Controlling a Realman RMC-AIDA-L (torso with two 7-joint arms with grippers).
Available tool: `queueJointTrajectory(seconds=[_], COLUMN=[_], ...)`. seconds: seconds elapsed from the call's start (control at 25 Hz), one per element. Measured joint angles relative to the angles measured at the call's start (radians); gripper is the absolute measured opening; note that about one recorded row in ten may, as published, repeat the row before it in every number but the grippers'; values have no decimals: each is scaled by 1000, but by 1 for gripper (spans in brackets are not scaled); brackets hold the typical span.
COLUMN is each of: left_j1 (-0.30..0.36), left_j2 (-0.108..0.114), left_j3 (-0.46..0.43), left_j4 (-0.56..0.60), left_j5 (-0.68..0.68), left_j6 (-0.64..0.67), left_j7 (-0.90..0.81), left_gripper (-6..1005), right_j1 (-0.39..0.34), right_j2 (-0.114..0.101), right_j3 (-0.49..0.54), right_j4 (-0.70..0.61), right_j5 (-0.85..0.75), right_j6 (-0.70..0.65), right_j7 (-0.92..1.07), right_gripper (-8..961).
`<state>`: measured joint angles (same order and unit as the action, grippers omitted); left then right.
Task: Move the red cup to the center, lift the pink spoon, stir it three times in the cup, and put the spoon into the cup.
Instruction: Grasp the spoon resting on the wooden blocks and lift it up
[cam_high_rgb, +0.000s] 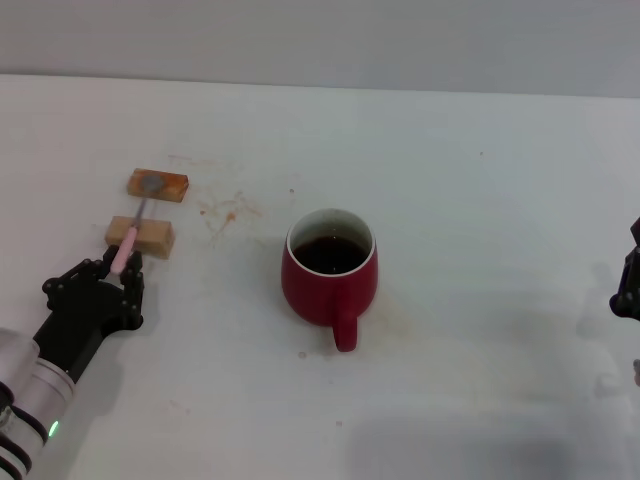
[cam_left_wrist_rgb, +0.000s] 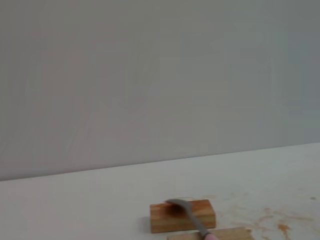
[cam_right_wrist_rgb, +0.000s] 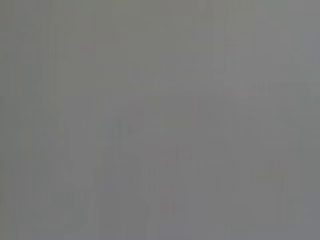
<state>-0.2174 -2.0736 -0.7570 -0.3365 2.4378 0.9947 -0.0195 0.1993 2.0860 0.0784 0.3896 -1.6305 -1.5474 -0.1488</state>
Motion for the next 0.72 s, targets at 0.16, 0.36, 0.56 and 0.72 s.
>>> queueJointTrajectory(seconds=[0.16, 0.36, 0.56, 0.72], left_j1=[8, 13, 20, 26], left_j2=[0, 1, 3, 10], left_j3=[-2, 2, 15, 22], left_j4=[-9, -12, -29, -63], left_j5=[-5, -6, 0, 5], left_j6=[10, 25, 91, 166], left_j7=[1, 5, 8, 18], left_gripper=[229, 174, 169, 163], right_j1=[-3, -5, -11, -15], right_j2=[1, 2, 2, 2], right_j3=[-5, -12, -18, -25], right_j4=[1, 2, 2, 12], right_j5=[0, 0, 0, 0], right_j6=[0, 1, 1, 1], right_j7=[0, 0, 0, 0], right_gripper=[0, 0, 1, 1])
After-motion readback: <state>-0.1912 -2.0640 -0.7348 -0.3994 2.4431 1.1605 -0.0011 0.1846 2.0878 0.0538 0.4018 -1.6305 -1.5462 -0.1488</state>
